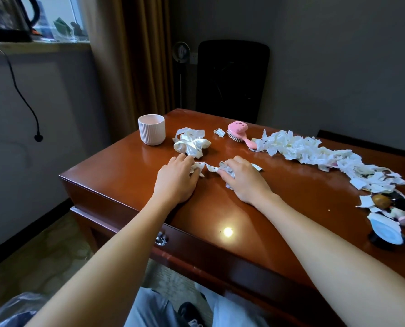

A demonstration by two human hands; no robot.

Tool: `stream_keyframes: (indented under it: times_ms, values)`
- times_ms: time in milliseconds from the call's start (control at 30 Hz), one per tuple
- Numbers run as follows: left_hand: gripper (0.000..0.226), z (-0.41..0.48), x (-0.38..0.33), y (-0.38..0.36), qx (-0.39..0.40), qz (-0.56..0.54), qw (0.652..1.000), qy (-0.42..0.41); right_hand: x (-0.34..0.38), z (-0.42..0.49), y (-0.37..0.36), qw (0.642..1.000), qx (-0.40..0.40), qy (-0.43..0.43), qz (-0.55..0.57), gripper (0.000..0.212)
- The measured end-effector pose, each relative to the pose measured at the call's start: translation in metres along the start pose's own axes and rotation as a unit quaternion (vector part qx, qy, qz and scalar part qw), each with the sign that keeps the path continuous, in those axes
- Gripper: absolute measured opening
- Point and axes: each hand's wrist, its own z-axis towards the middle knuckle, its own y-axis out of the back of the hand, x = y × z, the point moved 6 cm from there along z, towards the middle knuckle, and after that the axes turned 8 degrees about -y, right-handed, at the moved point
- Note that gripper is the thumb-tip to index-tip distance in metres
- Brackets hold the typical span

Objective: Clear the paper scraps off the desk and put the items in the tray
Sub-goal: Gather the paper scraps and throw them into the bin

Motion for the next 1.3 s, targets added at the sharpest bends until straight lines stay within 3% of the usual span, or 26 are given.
stream_keyframes:
  times_ms: [300, 433, 600, 867, 1300]
  values:
    - [0.023, -0.001, -0.004, 0.009, -0.016, -0.013, 1.000, 0.006, -0.007, -0.011, 0.025, 0.995, -0.095, 0.013, 0.022, 0.028]
    - [0.023, 0.000, -0.005, 0.009, -0.008, -0.005, 1.000, 0.010, -0.029, -0.013, 0.044, 0.989, -0.137, -0.047, 0.021, 0.029]
    - [0.026, 0.002, -0.003, 0.006, 0.003, -0.002, 1.000, 0.013, -0.053, -0.007, 0.039, 0.986, -0.109, -0.122, -0.012, 0.038]
    - [0.024, 0.001, -0.004, 0.006, 0.009, -0.002, 1.000, 0.014, -0.055, 0.000, 0.024, 0.992, -0.036, -0.110, -0.044, 0.048]
    - [0.027, -0.005, -0.010, 0.015, 0.021, 0.014, 0.999, 0.032, -0.033, -0.011, 0.033, 0.993, -0.049, -0.092, -0.057, 0.012]
